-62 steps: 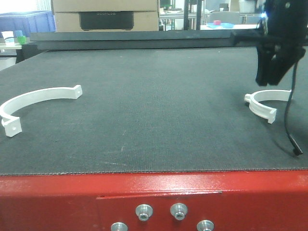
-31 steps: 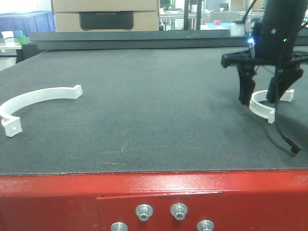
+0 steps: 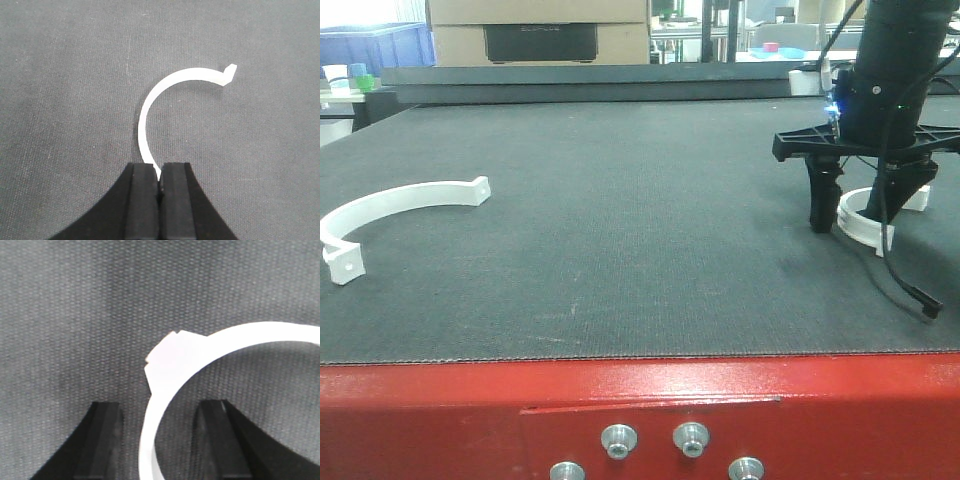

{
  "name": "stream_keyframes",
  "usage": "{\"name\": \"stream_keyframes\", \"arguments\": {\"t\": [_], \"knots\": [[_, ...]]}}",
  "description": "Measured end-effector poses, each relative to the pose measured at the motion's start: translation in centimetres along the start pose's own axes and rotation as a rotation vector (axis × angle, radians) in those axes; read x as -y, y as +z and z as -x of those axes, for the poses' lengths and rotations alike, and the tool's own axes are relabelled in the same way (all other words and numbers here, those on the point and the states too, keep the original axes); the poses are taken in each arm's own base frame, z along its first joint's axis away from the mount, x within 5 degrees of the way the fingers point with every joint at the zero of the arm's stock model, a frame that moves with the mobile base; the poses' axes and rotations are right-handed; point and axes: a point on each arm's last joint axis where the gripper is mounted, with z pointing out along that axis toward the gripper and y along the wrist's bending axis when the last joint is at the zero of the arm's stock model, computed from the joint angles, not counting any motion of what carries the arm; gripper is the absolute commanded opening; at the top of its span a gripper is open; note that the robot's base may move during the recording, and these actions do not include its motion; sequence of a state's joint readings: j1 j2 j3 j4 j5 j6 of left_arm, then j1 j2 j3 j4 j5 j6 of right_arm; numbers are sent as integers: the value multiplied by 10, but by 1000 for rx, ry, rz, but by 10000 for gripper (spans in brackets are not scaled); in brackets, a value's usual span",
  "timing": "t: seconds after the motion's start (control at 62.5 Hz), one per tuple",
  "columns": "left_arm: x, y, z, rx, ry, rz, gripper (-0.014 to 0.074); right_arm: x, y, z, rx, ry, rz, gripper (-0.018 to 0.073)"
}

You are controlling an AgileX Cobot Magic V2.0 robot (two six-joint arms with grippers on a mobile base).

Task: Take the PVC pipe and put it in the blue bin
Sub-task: 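Close left and right grippers on the rims of the white clamps, then lift both held white clamps up off the table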

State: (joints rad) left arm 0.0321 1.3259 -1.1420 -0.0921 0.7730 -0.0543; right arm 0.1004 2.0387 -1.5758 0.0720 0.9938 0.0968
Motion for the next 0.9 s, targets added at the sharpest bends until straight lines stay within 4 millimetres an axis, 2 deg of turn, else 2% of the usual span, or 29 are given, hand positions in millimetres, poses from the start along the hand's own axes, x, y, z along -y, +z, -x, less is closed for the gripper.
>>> {"name": "stream_keyframes", "arguments": {"t": [0.144, 0.32, 0.592, 0.752, 0.896], "knots": [[0, 0, 0, 0, 0, 0, -111, 0, 0, 0, 0, -1, -2, 109], [0, 0, 0, 0, 0, 0, -111, 0, 0, 0, 0, -1, -2, -163], [1, -1, -3, -74, -17, -3, -111, -1, -5, 0, 12, -3, 0, -162], [2, 3, 3, -163, -22, 0, -111, -2, -34, -3, 59, -7, 7, -162], [3, 25, 12, -230, -18, 5, -111, -4, -74, -8, 138, -13, 18, -162]]}}
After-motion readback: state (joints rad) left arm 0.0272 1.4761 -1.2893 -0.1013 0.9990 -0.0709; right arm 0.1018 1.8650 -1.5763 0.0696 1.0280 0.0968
